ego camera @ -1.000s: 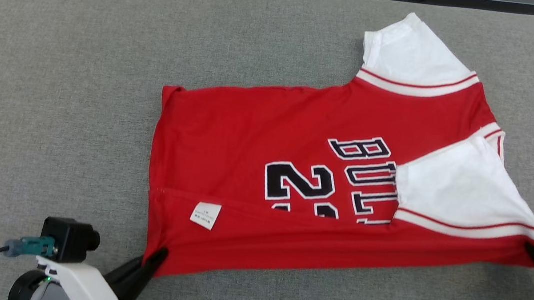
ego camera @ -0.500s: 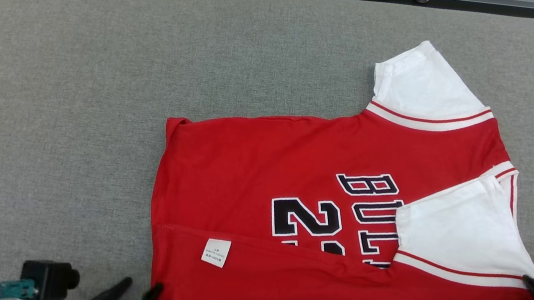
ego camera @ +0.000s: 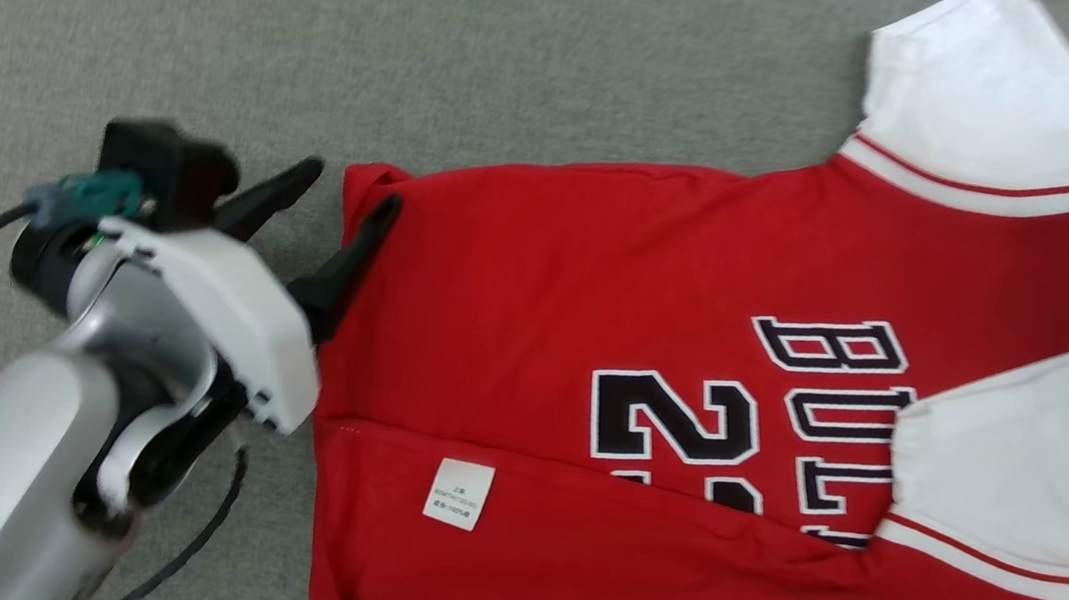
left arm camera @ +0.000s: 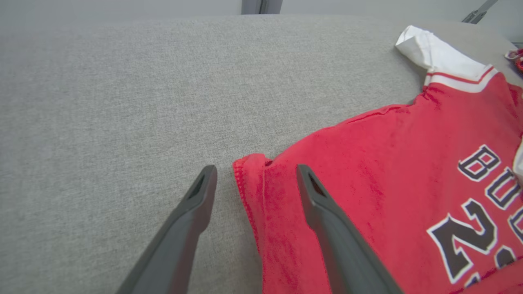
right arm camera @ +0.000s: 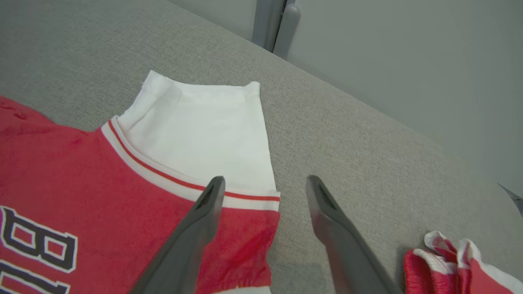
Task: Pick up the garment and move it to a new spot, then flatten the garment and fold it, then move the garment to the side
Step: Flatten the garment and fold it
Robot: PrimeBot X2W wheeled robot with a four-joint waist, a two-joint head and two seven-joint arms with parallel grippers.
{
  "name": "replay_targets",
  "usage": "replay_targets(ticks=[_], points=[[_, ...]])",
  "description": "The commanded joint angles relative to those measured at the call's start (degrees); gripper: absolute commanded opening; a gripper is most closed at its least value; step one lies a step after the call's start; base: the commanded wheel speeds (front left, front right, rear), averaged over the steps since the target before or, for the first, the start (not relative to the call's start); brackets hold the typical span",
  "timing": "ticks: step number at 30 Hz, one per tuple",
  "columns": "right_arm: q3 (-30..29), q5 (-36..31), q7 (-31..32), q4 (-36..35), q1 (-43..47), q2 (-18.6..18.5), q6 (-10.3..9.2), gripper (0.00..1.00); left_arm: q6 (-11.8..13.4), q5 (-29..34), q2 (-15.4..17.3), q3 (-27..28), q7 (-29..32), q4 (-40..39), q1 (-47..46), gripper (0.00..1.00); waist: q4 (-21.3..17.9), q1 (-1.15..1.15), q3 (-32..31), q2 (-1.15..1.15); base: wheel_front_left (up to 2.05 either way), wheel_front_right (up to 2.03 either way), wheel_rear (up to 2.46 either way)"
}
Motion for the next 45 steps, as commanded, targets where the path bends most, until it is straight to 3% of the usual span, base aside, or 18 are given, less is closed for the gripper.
replay_targets(ticks=[1,6,14,15,16,17,18,24,29,36,40,45], points=[[1.71,-1.05,0.74,2.87,-4.47,0.6,-0.02,1.0,-0.97,1.0,-1.16,-1.26,0.81,2.17,-3.66,1.0,3.18,0.0,4.08,0.0,0.0,0.0,0.0],[6.55,-4.09,0.57,13.0,-15.66,1.97,-0.01,1.0,-3.92,2.5,-3.14,-4.41,2.85,7.73,-11.25,1.0,5.59,0.0,6.38,0.0,0.0,0.0,0.0],[10.72,-6.89,-0.48,24.13,-22.97,3.19,-0.01,1.0,-6.18,2.41,-5.1,-7.39,4.87,11.58,-14.92,1.0,7.49,0.0,7.9,0.0,0.0,0.0,0.0],[11.42,-6.83,-0.71,25.5,-23.33,3.56,-0.01,1.0,-6.56,2.33,-5.15,-7.91,5.23,11.99,-15.07,0.78,7.56,0.0,7.94,0.0,0.0,0.0,0.0],[12.02,-6.71,-1.29,26.5,-23.65,3.89,-0.01,1.0,-6.92,2.29,-5.25,-8.26,5.4,12.25,-15.12,0.28,7.57,0.0,8.0,0.0,0.0,0.0,0.0],[12.44,-6.65,-1.98,27.46,-24.14,4.17,-0.01,0.33,-7.03,1.88,-5.56,-8.35,5.41,12.62,-15.16,0.0,7.5,0.0,8.08,0.0,0.0,0.0,0.0],[12.72,-6.2,-2.89,28.13,-24.59,4.53,-0.01,0.0,-7.59,1.89,-5.42,-8.77,5.91,12.99,-15.28,0.0,7.38,0.0,8.14,0.0,0.0,0.0,0.0],[11.02,-3.37,-12.75,28.8,-27.22,6.28,-0.01,0.0,-6.94,0.65,-5.04,-6.25,3.25,13.04,-15.01,0.0,5.07,0.0,7.28,0.0,0.0,0.0,0.0],[9.48,1.33,-17.5,24.18,-22.61,5.76,-0.01,0.0,-5.05,-1.33,-4.42,-3.2,0.45,9.96,-10.98,0.0,2.54,0.0,4.2,0.0,0.0,0.0,0.0],[3.63,6.39,-20.67,12.75,-6.46,4.4,-0.01,0.0,-1.65,-3.1,-2.62,0.07,-3.14,3.3,-1.85,0.0,-0.74,0.0,-2.23,0.0,0.0,0.0,0.0],[-1.55,7.98,-21.64,5.87,4.88,6.45,-0.01,0.0,0.76,-4.04,-2.02,1.59,-4.6,-1.1,4.11,0.0,-2.3,0.0,-5.93,0.0,0.0,0.0,0.0],[-6.42,8.47,-22.15,-1.91,18.42,11.54,0.0,0.0,3.42,-5.54,-1.54,2.64,-5.45,-4.54,11.7,0.0,-3.86,0.0,-8.8,0.0,0.0,0.0,0.0]])
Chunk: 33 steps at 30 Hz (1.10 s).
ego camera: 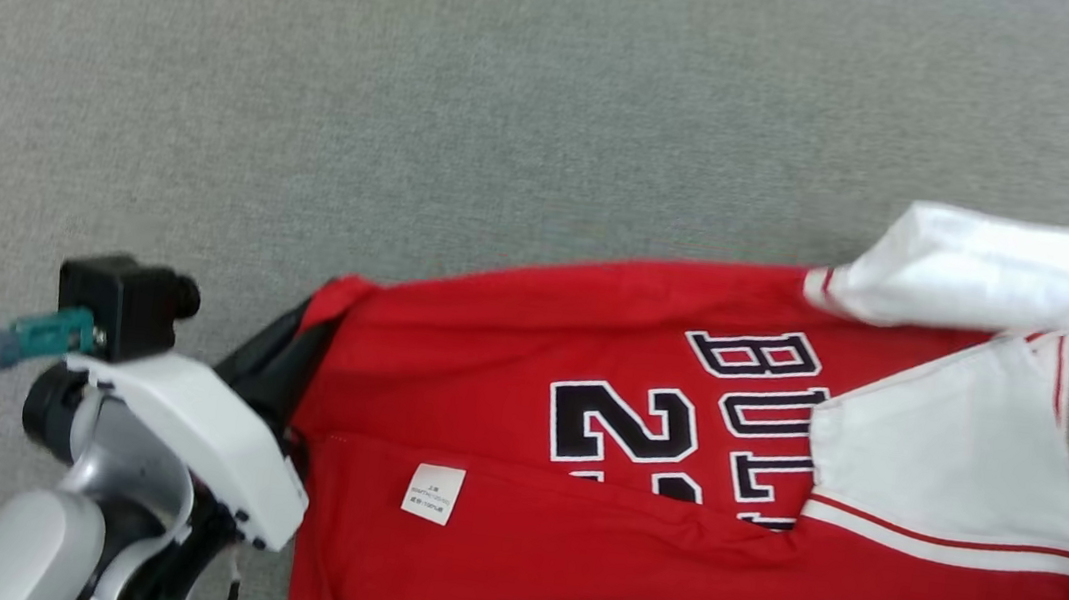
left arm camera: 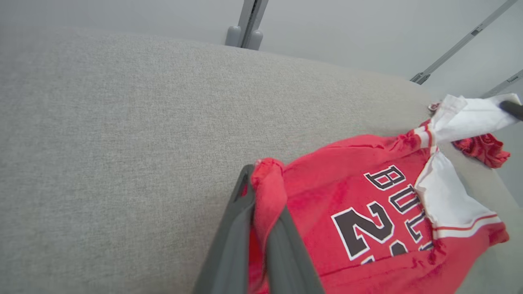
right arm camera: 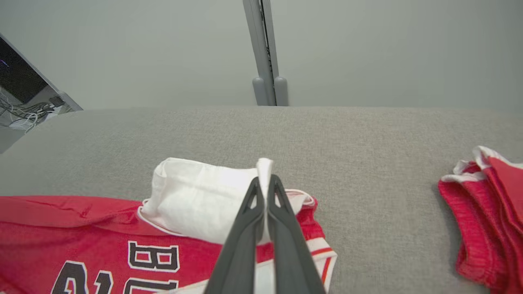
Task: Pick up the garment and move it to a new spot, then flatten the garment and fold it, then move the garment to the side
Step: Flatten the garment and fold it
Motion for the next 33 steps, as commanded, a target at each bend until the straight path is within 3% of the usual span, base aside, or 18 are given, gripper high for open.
replay_targets(ticks=[1,7,8,9,10,11,16,22,27,33], points=[[-1.12,-0.36,-0.55,-1.95,4.92,2.28,0.01,0.0,0.94,-0.66,0.35,0.48,-0.67,-0.21,3.03,0.0,-2.07,0.0,-2.05,0.0,0.0,0.0,0.0],[-0.29,-2.5,-1.61,-1.38,12.58,6.61,0.01,0.0,1.74,-2.75,-0.87,1.15,-2.77,1.83,8.56,0.0,-3.83,0.0,-2.69,0.0,0.0,0.0,0.0],[1.14,-4.27,-2.41,0.16,13.87,7.26,0.01,0.07,2.01,-3.14,-1.29,1.44,-3.74,2.73,10.56,0.19,-4.57,0.0,-2.99,0.0,0.0,0.0,0.0],[1.14,-4.27,-2.41,0.16,13.87,7.26,0.01,0.07,2.01,-3.14,-1.29,1.44,-3.74,2.73,10.56,0.19,-4.57,0.0,-2.99,0.0,0.0,0.0,0.0],[1.9,-5.04,-2.61,1.01,14.35,7.18,0.01,0.52,2.23,-3.51,-1.52,1.68,-4.4,3.04,11.52,0.45,-4.88,0.0,-3.18,0.0,0.0,0.0,0.0],[2.43,-5.98,-2.74,2.08,14.75,6.92,0.01,1.0,2.5,-3.46,-1.58,1.88,-4.96,3.47,12.59,1.0,-5.17,0.0,-3.42,0.0,0.0,0.0,0.0],[3.87,-7.52,-2.17,4.34,15.57,5.6,0.01,1.0,4.41,-3.99,-1.84,3.75,-8.33,5.25,19.07,1.0,-6.13,0.0,-5.05,0.0,0.0,0.0,0.0],[-0.83,-8.07,-1.61,3.5,12.9,5.2,0.01,1.0,6.42,-0.35,-4.4,8.14,-21.39,6.79,23.95,1.0,-5.83,0.0,-5.97,0.0,0.0,0.0,0.0],[1.01,-11.36,2.73,7.1,7.17,4.92,0.01,1.0,6.14,3.66,-6.8,7.56,-29.18,8.86,21.78,1.0,-4.24,0.0,-4.08,0.0,0.0,0.0,0.0],[4.31,-18.32,5.66,15.53,2.79,3.51,0.0,1.0,4.77,6.22,-9.57,5.55,-32.53,12.15,18.08,1.0,-1.46,0.0,-2.0,0.0,0.0,0.0,0.0]])
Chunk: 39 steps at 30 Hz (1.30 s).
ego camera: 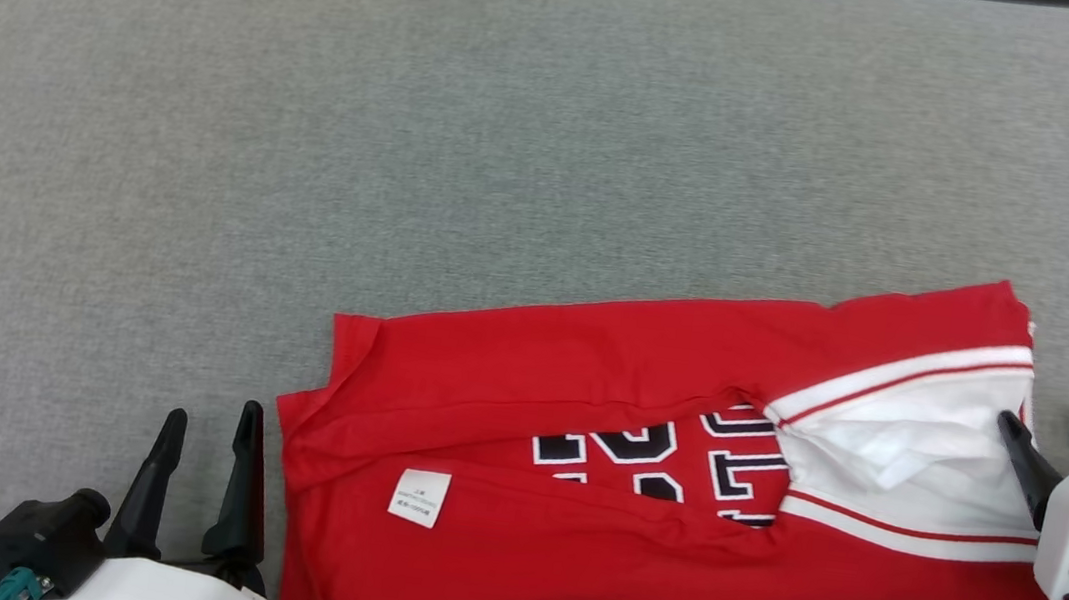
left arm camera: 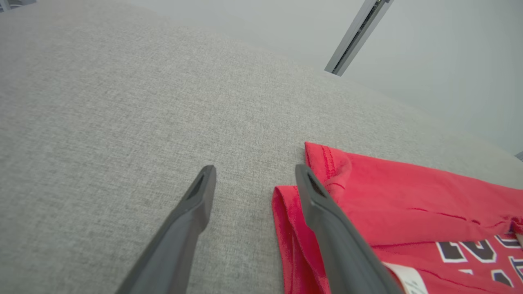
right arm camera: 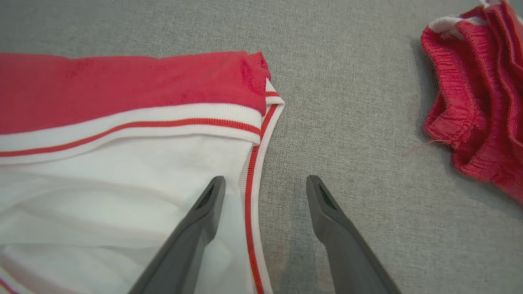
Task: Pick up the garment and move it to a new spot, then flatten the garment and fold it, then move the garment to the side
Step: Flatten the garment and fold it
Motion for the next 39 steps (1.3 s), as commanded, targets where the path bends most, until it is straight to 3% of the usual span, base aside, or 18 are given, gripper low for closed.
replay_targets(ticks=[1,8,14,18,19,20,21,27,35,39], points=[[0.51,-0.12,0.54,1.4,-0.2,0.28,-0.01,1.0,-0.71,0.28,-0.34,0.23,-0.81,0.92,-1.04,1.0,1.38,0.0,0.82,0.0,0.0,0.0,0.0],[3.98,3.71,3.58,5.59,1.68,-0.28,0.08,1.0,-2.62,3.41,-1.57,1.89,-2.48,3.84,-0.46,1.0,2.38,0.0,0.66,0.0,0.0,0.0,0.0],[7.62,10.93,5.98,4.51,3.1,-0.08,0.21,1.0,-4.65,5.4,-4.66,3.97,-2.67,4.8,0.0,1.0,2.88,0.0,-0.69,0.0,0.0,0.0,0.0],[8.0,11.3,6.77,4.7,3.86,-1.71,0.19,1.0,-5.96,6.47,-6.06,4.94,-2.65,5.52,0.21,1.0,3.15,0.0,-1.27,0.0,0.0,0.0,0.0],[7.93,11.44,6.92,4.99,3.92,-2.12,0.18,0.71,-6.32,6.79,-6.58,5.23,-2.65,5.76,0.24,1.0,3.25,0.0,-1.43,0.0,0.0,0.0,0.0],[7.88,11.5,6.75,5.15,3.83,-2.55,0.18,0.27,-6.68,7.16,-6.98,5.47,-2.65,6.02,0.26,1.0,3.35,0.0,-1.64,0.0,0.0,0.0,0.0],[7.42,11.52,5.99,5.38,3.56,-2.72,0.12,0.0,-7.07,7.52,-7.34,5.76,-2.65,6.3,0.34,1.0,3.42,0.0,-1.94,0.0,0.0,0.0,0.0],[0.79,12.88,1.49,7.11,1.33,-3.41,-0.03,0.0,-8.95,9.35,-9.1,7.88,-2.66,8.13,2.11,1.0,3.24,0.0,-5.38,0.0,0.0,0.0,0.0],[-10.77,16.4,5.21,6.87,3.36,-8.52,-0.02,0.0,-10.88,11.7,-10.53,10.43,-2.66,10.81,6.11,1.0,3.17,0.0,-11.82,0.0,0.0,0.0,0.0],[-13.97,18.07,7.53,0.69,6.12,-11.22,0.03,0.0,-11.55,12.4,-11.55,11.24,-2.66,11.78,7.69,1.0,3.8,0.0,-13.83,0.0,0.0,0.0,0.0]])
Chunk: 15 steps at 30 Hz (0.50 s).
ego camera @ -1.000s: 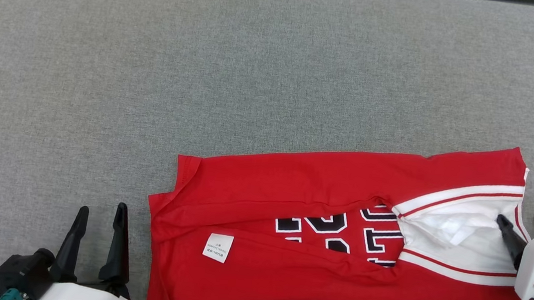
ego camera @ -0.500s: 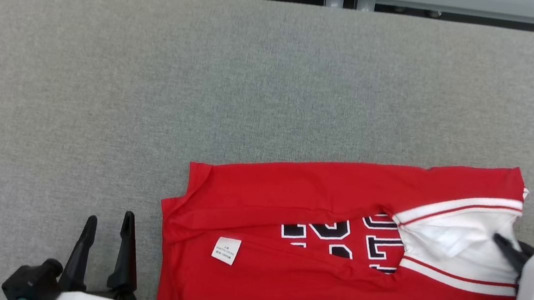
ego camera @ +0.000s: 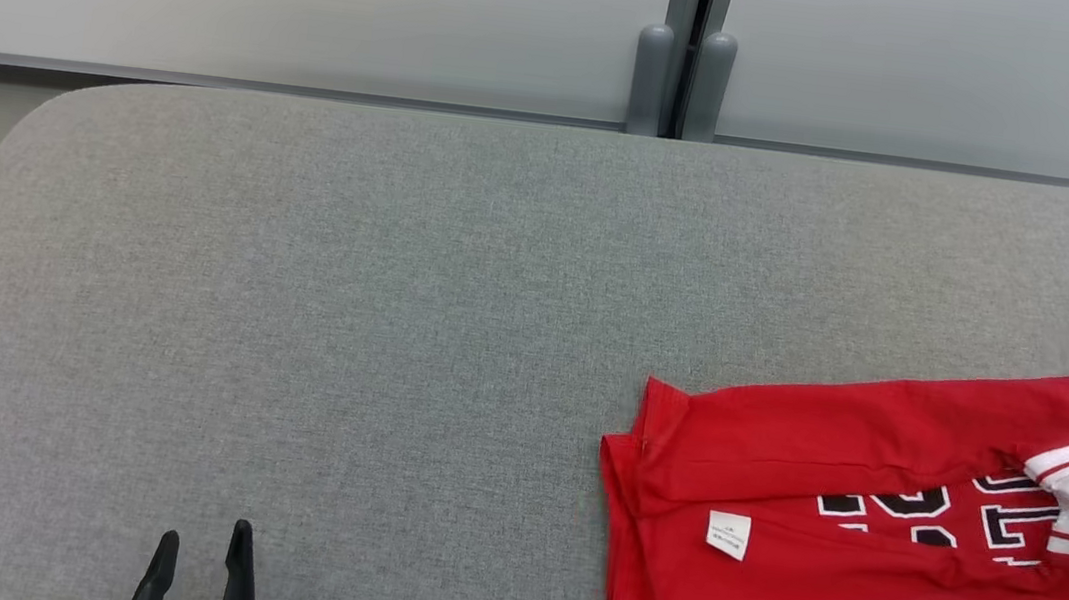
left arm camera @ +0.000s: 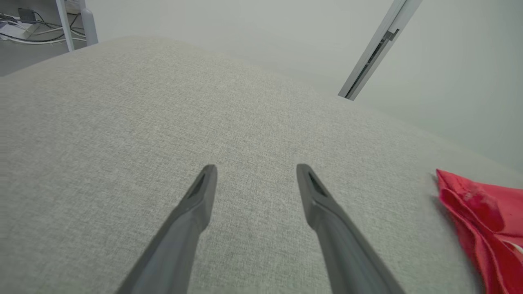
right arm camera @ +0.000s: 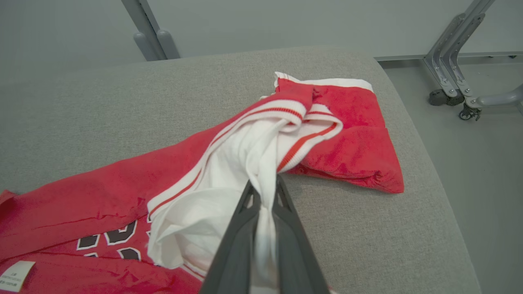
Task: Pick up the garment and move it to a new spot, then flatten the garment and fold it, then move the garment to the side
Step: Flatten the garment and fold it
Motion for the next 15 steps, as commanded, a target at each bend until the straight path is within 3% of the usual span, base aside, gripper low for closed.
replay_targets(ticks=[1,8,15], points=[[0.9,0.84,0.51,-1.83,0.51,0.09,0.09,0.0,-0.29,0.27,-0.08,0.27,-0.25,0.04,0.11,1.0,0.26,0.0,-0.43,0.0,0.0,0.0,0.0],[15.64,4.16,5.0,-14.3,0.07,4.68,0.06,0.0,-1.28,0.73,-0.67,-0.79,-0.25,1.35,-1.12,1.0,-0.12,0.0,0.61,0.0,0.0,0.0,0.0],[29.5,1.29,2.19,-11.43,-2.27,13.6,0.06,0.0,-1.16,1.32,-0.77,-2.75,-0.25,3.27,-4.26,1.0,1.29,0.0,2.12,0.0,0.0,0.0,0.0]])
